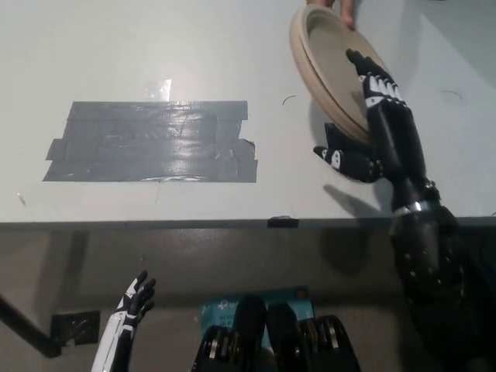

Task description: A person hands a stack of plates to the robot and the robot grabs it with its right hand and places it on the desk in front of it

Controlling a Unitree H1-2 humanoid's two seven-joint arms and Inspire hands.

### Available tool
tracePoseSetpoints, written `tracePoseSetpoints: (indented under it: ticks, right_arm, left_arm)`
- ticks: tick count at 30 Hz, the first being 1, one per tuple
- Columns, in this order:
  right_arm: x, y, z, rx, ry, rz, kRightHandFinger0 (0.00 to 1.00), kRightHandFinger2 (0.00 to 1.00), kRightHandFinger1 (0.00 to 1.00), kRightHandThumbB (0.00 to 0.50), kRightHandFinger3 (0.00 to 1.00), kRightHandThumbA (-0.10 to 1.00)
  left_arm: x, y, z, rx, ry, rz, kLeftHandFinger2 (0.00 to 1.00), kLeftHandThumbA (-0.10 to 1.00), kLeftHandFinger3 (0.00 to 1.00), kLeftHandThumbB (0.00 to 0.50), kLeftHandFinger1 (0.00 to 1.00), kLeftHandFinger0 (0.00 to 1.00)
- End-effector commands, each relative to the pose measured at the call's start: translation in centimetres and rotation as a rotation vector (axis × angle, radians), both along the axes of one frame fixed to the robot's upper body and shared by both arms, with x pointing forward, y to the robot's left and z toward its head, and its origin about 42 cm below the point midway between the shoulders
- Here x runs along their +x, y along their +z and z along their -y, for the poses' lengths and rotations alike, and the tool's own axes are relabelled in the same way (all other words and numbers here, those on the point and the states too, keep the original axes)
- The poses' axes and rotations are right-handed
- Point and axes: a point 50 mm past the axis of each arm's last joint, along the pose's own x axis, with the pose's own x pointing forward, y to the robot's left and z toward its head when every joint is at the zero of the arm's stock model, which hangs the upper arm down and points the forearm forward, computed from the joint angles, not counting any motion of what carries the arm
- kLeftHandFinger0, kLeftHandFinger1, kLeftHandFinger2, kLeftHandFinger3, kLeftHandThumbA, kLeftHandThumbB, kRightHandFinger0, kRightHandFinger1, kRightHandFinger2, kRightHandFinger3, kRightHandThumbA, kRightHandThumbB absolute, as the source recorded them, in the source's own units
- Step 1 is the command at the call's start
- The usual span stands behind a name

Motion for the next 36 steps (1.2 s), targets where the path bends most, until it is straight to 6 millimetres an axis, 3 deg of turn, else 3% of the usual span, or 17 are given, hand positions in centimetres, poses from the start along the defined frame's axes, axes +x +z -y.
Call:
tracePoseSetpoints:
  ticks: [1, 10, 17, 18, 19, 20, 22, 24, 31, 36]
  right_arm:
    - [1.9, 2.5, -0.4, -0.044, -0.043, 0.121, 1.0, 1.0, 1.0, 0.414, 1.0, 1.0]
    - [4.4, 2.8, -0.9, -0.139, -0.118, 0.195, 1.0, 1.0, 1.0, 0.42, 1.0, 0.98]
    - [5.8, 2.3, -0.7, -0.172, -0.301, 0.412, 1.0, 1.0, 1.0, 0.407, 1.0, 0.7]
    - [5.8, 2.4, -0.6, -0.162, -0.307, 0.424, 0.34, 0.49, 0.4, 0.306, 0.62, 0.66]
    - [5.7, 2.5, -0.6, -0.139, -0.314, 0.444, 0.07, 0.1, 0.08, 0.244, 0.21, 0.68]
    - [5.5, 2.5, -0.5, -0.134, -0.317, 0.451, 0.0, 0.0, 0.0, 0.121, 0.01, 0.75]
    - [5.1, 2.7, -0.3, -0.111, -0.304, 0.48, 0.0, 0.02, 0.0, 0.03, 0.07, 0.8]
    - [5.0, 3.0, -0.3, -0.1, -0.298, 0.483, 0.0, 0.07, 0.0, 0.001, 0.13, 0.96]
    - [4.0, 4.3, 0.0, -0.071, -0.292, 0.531, 0.0, 0.21, 0.0, 0.016, 0.31, 0.97]
    - [3.1, 6.3, 0.4, -0.082, -0.29, 0.592, 0.0, 0.27, 0.05, 0.0, 0.35, 1.0]
  left_arm:
    - [0.2, 1.1, 0.2, 0.003, -0.02, 0.067, 1.0, 1.0, 1.0, 0.202, 1.0, 1.0]
    - [0.2, 1.1, 0.3, 0.006, -0.023, 0.069, 1.0, 1.0, 1.0, 0.187, 1.0, 1.0]
    - [0.2, 1.2, 0.5, 0.011, -0.028, 0.076, 1.0, 1.0, 1.0, 0.19, 1.0, 1.0]
    - [0.2, 1.2, 0.5, 0.011, -0.027, 0.076, 1.0, 1.0, 1.0, 0.195, 1.0, 1.0]
    - [0.3, 1.4, 0.3, 0.013, -0.027, 0.077, 1.0, 1.0, 1.0, 0.191, 1.0, 1.0]
    - [0.4, 1.5, 0.3, 0.017, -0.031, 0.08, 1.0, 1.0, 1.0, 0.19, 1.0, 1.0]
    - [0.5, 1.6, 0.2, 0.019, -0.032, 0.077, 1.0, 1.0, 1.0, 0.189, 1.0, 1.0]
    - [0.7, 1.6, 0.3, 0.02, -0.034, 0.076, 1.0, 1.0, 1.0, 0.19, 1.0, 1.0]
    - [0.5, 1.6, 0.2, 0.029, -0.033, 0.07, 1.0, 1.0, 1.0, 0.189, 1.0, 1.0]
    - [0.7, 1.5, 0.1, 0.027, -0.034, 0.073, 1.0, 1.0, 1.0, 0.193, 1.0, 1.0]
